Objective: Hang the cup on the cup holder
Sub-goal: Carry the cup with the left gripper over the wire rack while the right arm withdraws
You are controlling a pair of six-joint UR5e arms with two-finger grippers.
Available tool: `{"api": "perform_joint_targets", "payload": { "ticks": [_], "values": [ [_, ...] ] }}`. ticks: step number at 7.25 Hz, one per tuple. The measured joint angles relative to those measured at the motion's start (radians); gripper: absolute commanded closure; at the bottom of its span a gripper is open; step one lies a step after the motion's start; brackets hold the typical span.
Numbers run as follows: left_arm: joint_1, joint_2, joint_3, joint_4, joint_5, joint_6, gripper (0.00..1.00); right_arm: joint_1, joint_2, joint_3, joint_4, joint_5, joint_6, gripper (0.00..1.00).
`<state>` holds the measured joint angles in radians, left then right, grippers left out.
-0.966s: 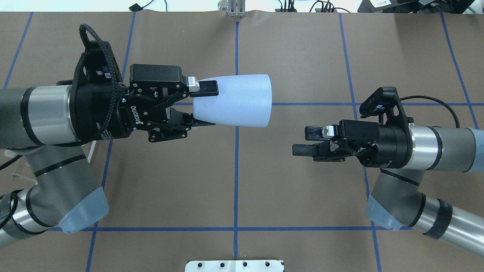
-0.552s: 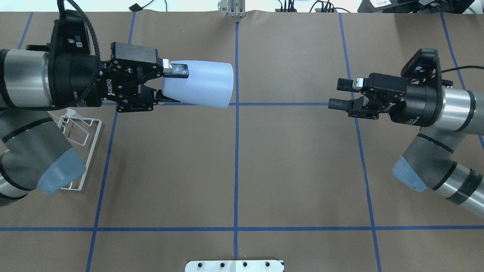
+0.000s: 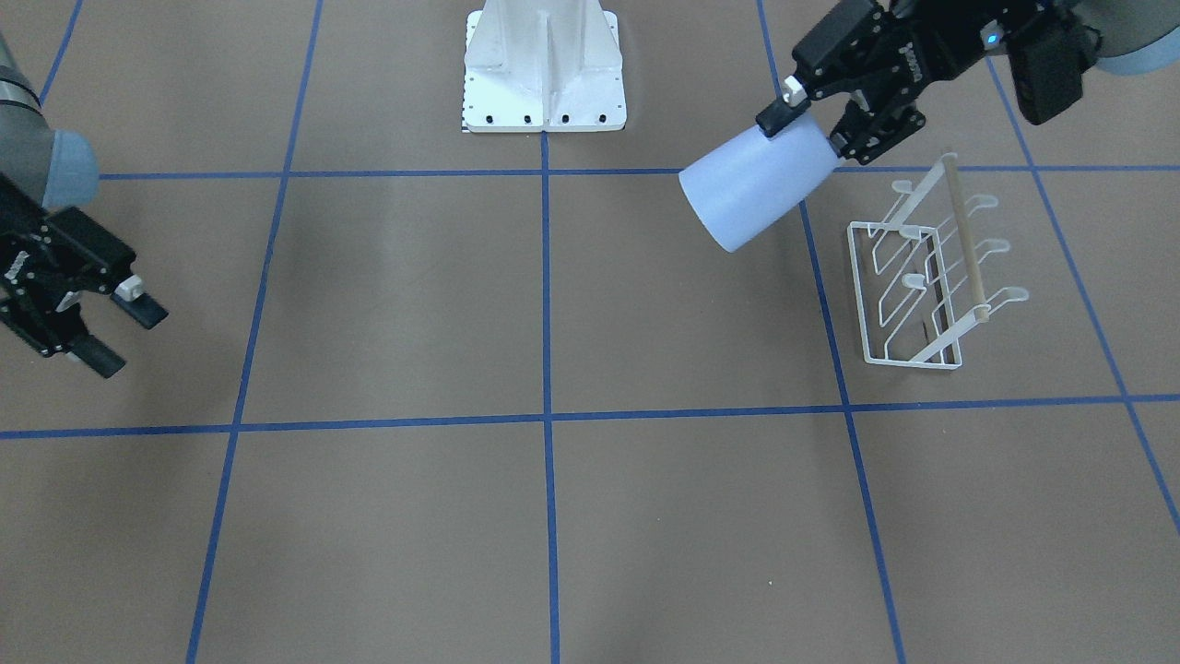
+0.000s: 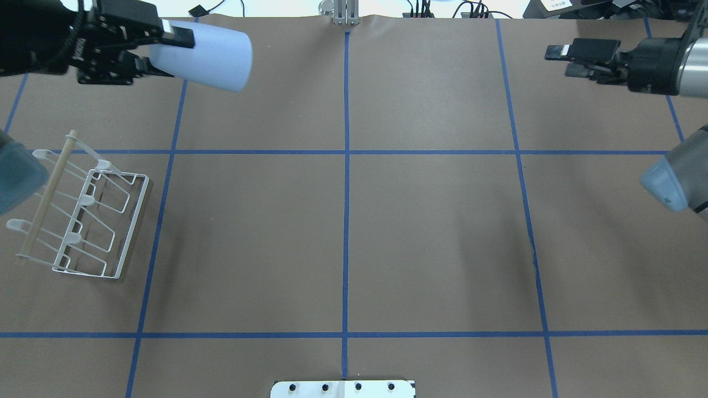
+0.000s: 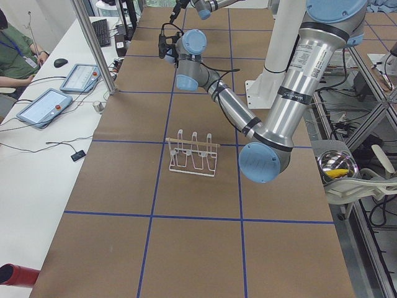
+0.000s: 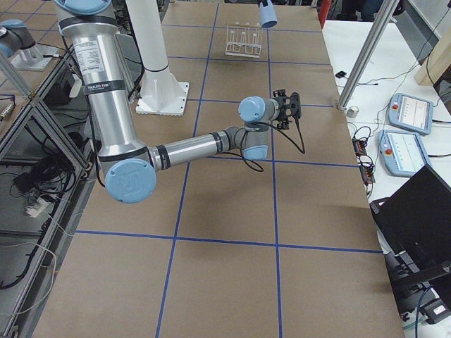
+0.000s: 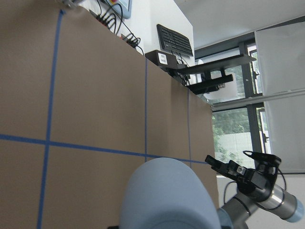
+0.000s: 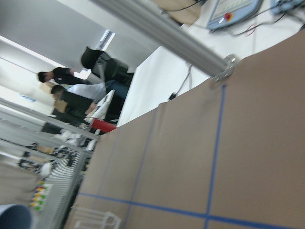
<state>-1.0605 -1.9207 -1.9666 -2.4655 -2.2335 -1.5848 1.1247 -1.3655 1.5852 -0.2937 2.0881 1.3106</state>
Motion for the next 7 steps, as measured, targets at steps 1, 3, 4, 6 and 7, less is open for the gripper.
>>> {"api": "perform_joint_targets", "payload": {
  "ticks": [1, 3, 4, 6, 7],
  "values": [
    [-0.038, 0.038, -0.018, 0.098, -0.007, 0.137, 1.0, 0.049, -0.015, -0.001, -0.166, 0.003, -0.159, 0.0],
    [-0.092, 0.087, -0.057, 0.304, -0.008, 0.404, 1.0, 0.101, -0.023, -0.001, -0.472, 0.009, -0.452, 0.0],
    [-0.114, 0.094, -0.079, 0.422, -0.003, 0.53, 1.0, 0.108, -0.023, -0.001, -0.615, 0.019, -0.556, 0.0],
    [-0.127, 0.097, -0.126, 0.663, 0.032, 0.748, 1.0, 0.118, -0.02, 0.003, -0.893, 0.049, -0.748, 0.0],
    [-0.124, 0.099, -0.14, 0.753, 0.051, 0.806, 1.0, 0.121, -0.022, 0.001, -1.014, 0.068, -0.84, 0.0]
  ]
}}
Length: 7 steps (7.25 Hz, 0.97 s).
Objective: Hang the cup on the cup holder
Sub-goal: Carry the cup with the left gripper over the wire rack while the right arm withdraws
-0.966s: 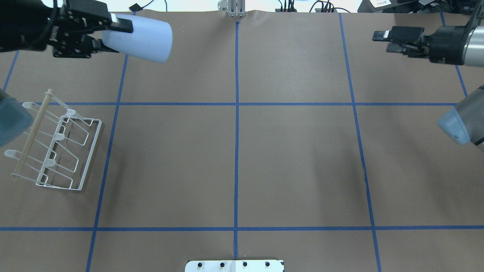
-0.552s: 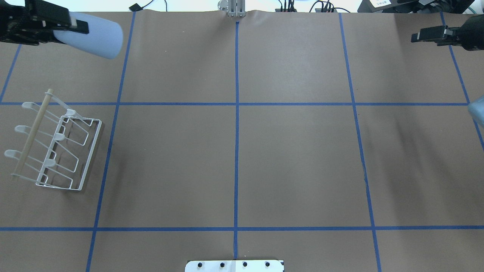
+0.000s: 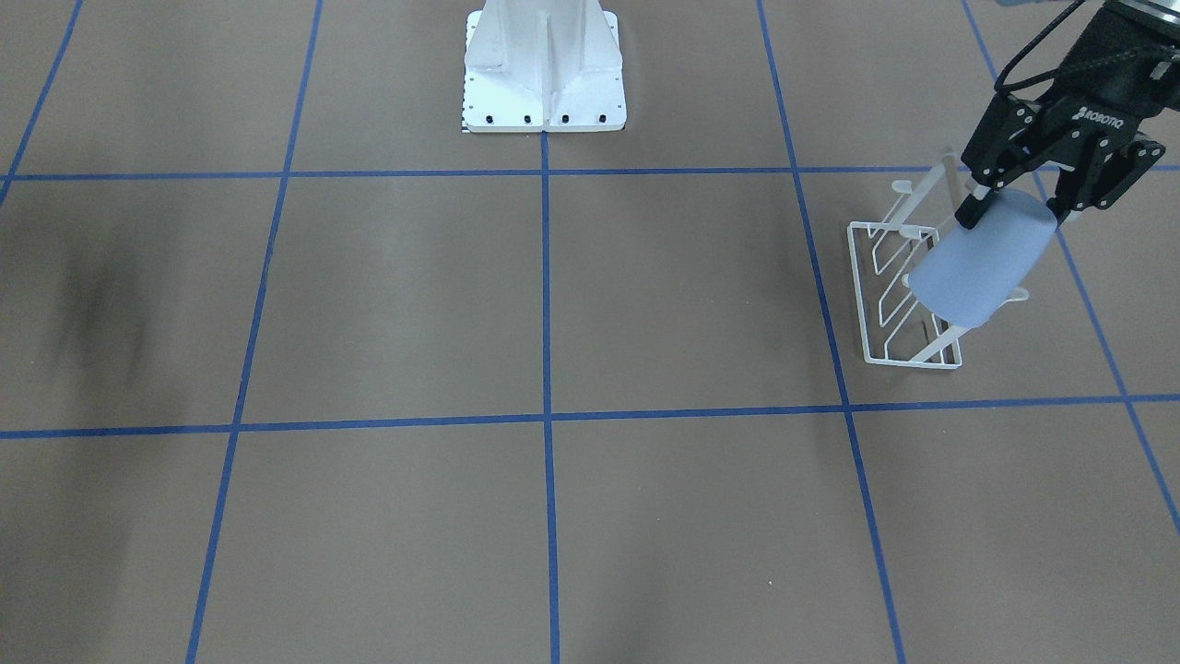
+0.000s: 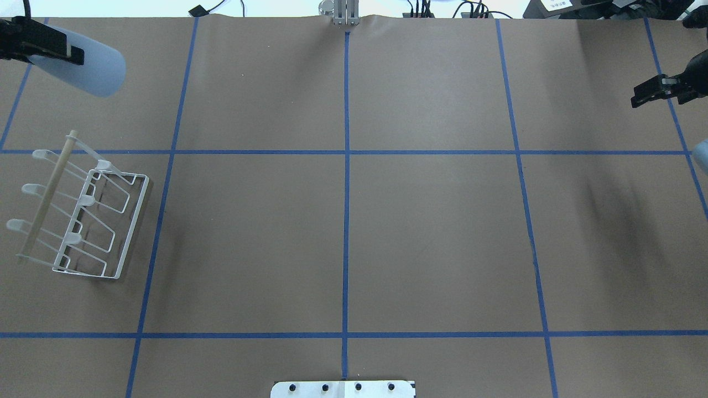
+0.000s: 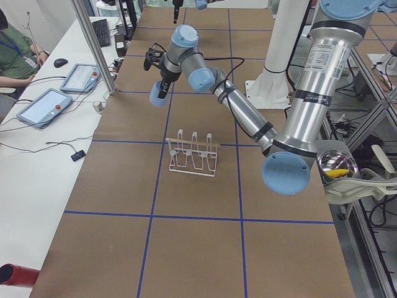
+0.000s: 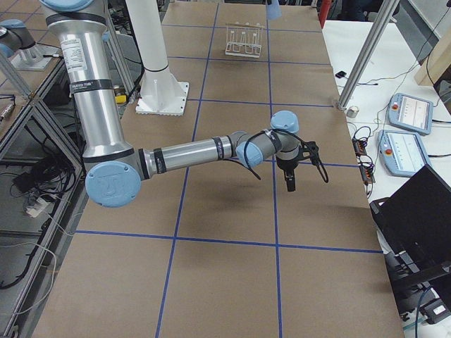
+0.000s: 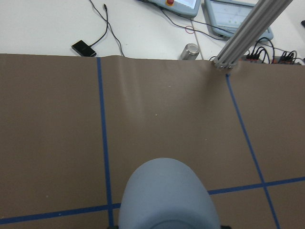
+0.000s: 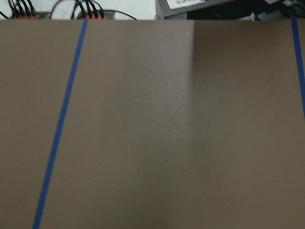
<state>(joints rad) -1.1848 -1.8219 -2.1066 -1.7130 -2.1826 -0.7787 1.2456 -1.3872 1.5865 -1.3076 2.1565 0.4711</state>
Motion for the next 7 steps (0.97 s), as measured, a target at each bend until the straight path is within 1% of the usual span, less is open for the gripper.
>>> {"api": "perform_joint_targets", "payload": {
  "ticks": [1, 2, 3, 4, 5, 7],
  "values": [
    [0.006, 0.005, -0.007, 0.072, 0.014, 0.05, 1.0, 0.002, -0.002, -0.001, -0.093, 0.031, -0.066, 0.0],
    [0.011, 0.011, -0.009, 0.143, 0.02, 0.105, 1.0, 0.005, -0.01, -0.001, -0.157, 0.077, -0.104, 0.0],
    [0.019, 0.013, -0.009, 0.199, 0.023, 0.146, 1.0, 0.009, -0.02, -0.002, -0.185, 0.112, -0.119, 0.0],
    [0.033, 0.014, -0.008, 0.229, 0.024, 0.166, 1.0, 0.015, -0.028, -0.002, -0.195, 0.127, -0.124, 0.0],
    [0.057, 0.017, -0.006, 0.241, 0.029, 0.173, 1.0, 0.018, -0.032, -0.003, -0.199, 0.133, -0.125, 0.0],
    [0.121, 0.027, 0.001, 0.248, 0.069, 0.175, 1.0, 0.019, -0.033, -0.003, -0.201, 0.137, -0.124, 0.0]
  ]
}}
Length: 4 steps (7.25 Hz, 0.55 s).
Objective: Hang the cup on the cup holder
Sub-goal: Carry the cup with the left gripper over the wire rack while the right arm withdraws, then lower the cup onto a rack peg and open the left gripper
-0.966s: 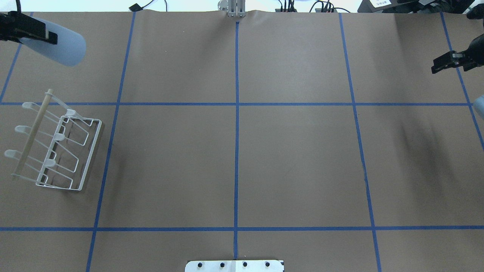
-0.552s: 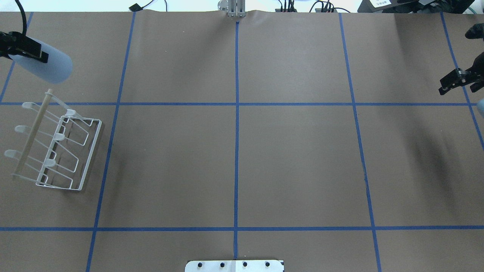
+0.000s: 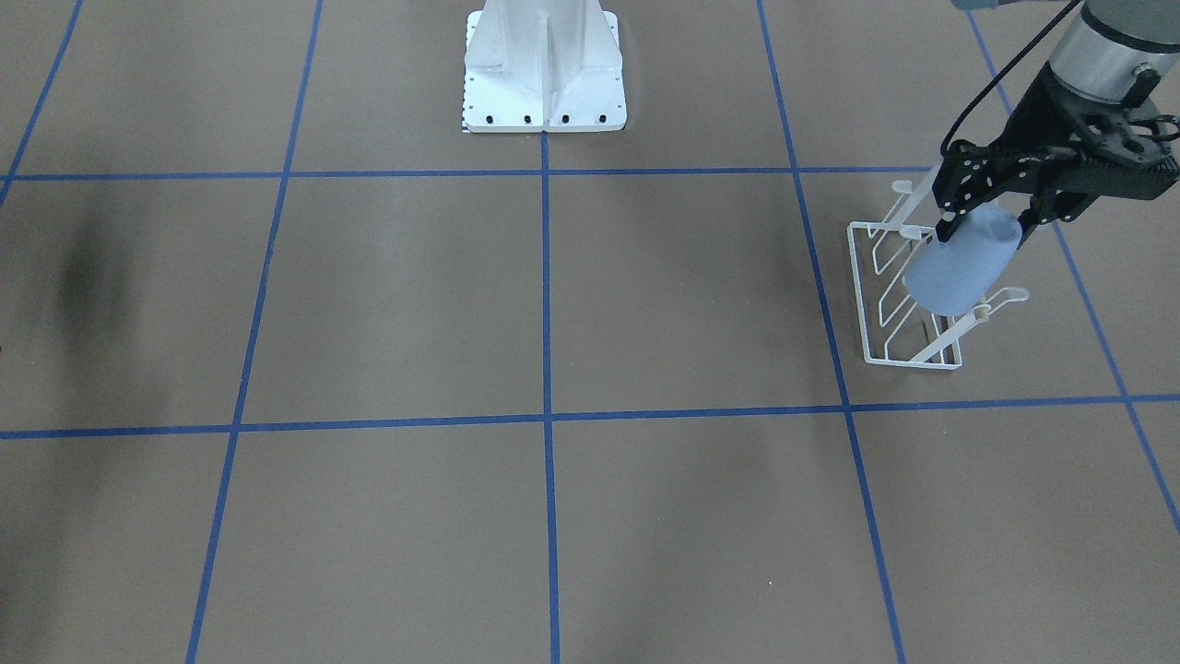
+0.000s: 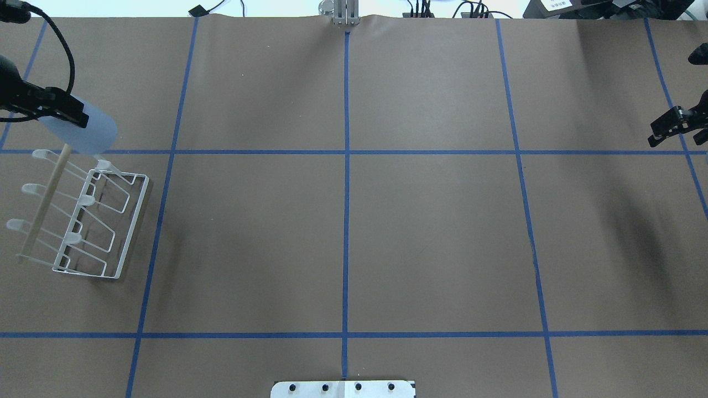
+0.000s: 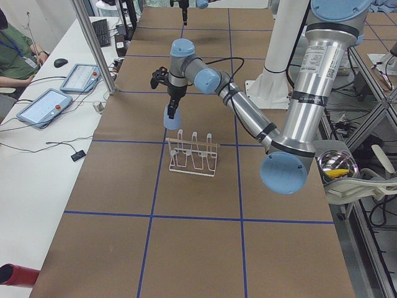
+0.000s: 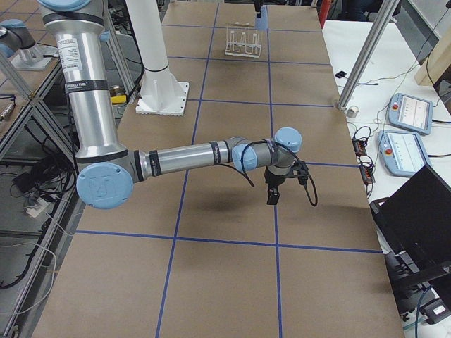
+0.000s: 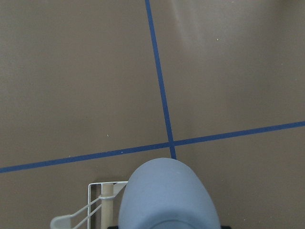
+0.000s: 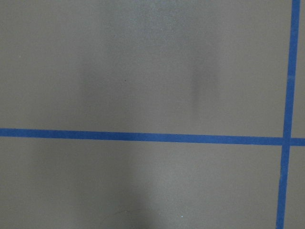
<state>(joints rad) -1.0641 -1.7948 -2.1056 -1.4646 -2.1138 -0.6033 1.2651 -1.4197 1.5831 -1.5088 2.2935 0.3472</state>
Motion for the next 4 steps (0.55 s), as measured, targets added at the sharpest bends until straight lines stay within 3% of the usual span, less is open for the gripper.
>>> {"api": "perform_joint_targets", "payload": {
  "ticks": [4],
  "values": [
    [0.053, 0.006, 0.025, 0.0, 0.024, 0.001, 1.0, 0.0, 0.002, -0.002, 0.0, 0.004, 0.002, 0.0]
  ]
}}
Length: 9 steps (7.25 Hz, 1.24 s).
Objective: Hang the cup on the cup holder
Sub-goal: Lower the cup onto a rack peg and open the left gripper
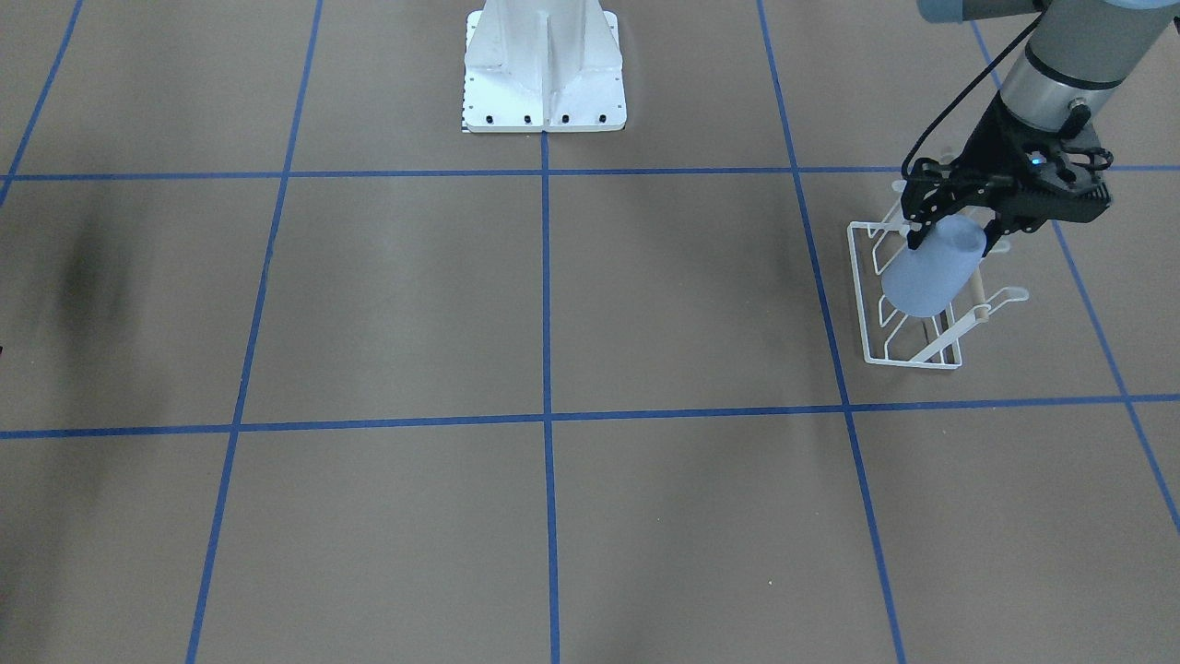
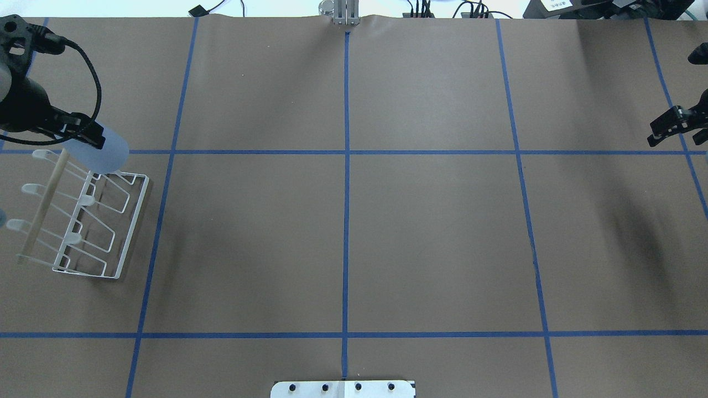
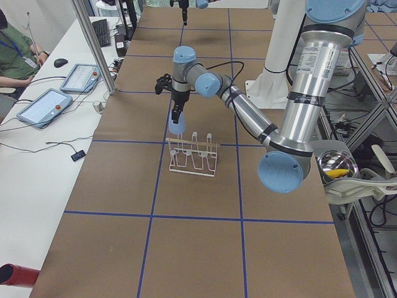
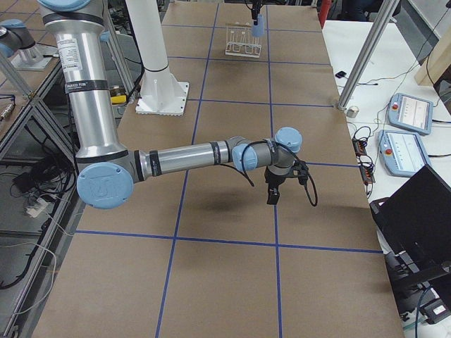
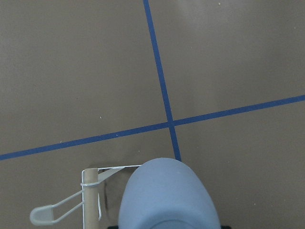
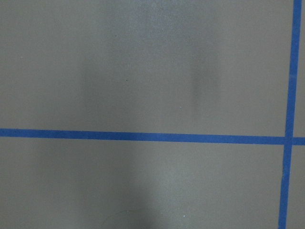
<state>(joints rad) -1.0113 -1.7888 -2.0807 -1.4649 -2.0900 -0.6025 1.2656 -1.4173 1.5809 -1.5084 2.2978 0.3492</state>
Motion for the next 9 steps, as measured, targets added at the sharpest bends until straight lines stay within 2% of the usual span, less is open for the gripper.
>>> {"api": "perform_joint_targets", "payload": {
  "ticks": [5, 6, 7, 9],
  "values": [
    [0.02, -0.009, 0.066, -0.002, 0.0, 0.0, 1.0, 0.0, 0.002, -0.005, 0.002, 0.0, 0.001, 0.0],
    [0.024, -0.011, 0.079, -0.002, -0.001, -0.001, 0.77, 0.0, 0.003, -0.005, 0.002, 0.0, 0.001, 0.0],
    [0.026, -0.011, 0.087, -0.003, -0.002, -0.002, 0.03, 0.0, 0.002, -0.005, 0.002, 0.0, 0.0, 0.0],
    [0.036, -0.009, 0.088, -0.005, -0.001, -0.006, 0.01, 0.0, -0.001, -0.005, 0.005, 0.001, -0.001, 0.0]
  ]
}}
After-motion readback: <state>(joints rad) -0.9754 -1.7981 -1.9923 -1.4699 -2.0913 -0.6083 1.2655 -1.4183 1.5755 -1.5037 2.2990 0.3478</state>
